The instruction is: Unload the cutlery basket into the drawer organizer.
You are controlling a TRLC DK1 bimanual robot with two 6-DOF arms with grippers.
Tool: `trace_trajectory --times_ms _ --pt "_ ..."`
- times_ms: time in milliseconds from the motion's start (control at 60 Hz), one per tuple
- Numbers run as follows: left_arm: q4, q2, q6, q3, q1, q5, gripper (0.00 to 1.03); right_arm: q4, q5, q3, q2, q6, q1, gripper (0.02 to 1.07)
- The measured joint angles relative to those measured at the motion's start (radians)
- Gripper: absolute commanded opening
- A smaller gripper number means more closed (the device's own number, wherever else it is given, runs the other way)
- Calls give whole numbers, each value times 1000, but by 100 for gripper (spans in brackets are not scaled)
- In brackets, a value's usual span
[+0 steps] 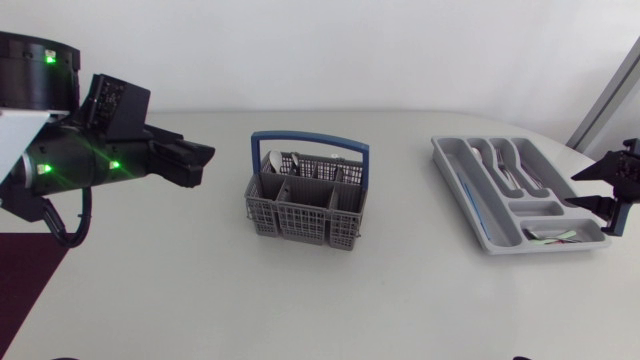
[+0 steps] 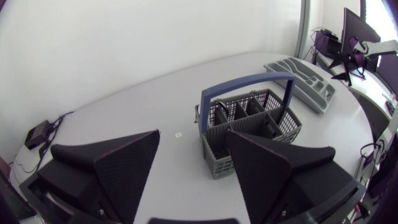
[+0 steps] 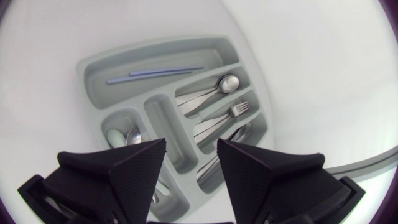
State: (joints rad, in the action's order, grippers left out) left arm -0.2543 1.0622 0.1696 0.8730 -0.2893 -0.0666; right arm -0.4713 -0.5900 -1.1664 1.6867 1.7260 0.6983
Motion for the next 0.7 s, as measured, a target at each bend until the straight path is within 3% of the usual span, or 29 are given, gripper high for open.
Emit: trace_trajectory --times_ms 250,500,583,700 --pt "2 -15 77 -63 -43 0 75 6 -35 174 -240 -292 -212 69" --pt "56 3 146 -126 -90 24 74 204 6 239 -302 -742 -506 68" --pt "87 32 159 -141 -94 27 73 258 47 239 -281 -856 -595 57" --pt "135 94 176 -162 -95 31 62 350 105 234 -207 -991 -708 46"
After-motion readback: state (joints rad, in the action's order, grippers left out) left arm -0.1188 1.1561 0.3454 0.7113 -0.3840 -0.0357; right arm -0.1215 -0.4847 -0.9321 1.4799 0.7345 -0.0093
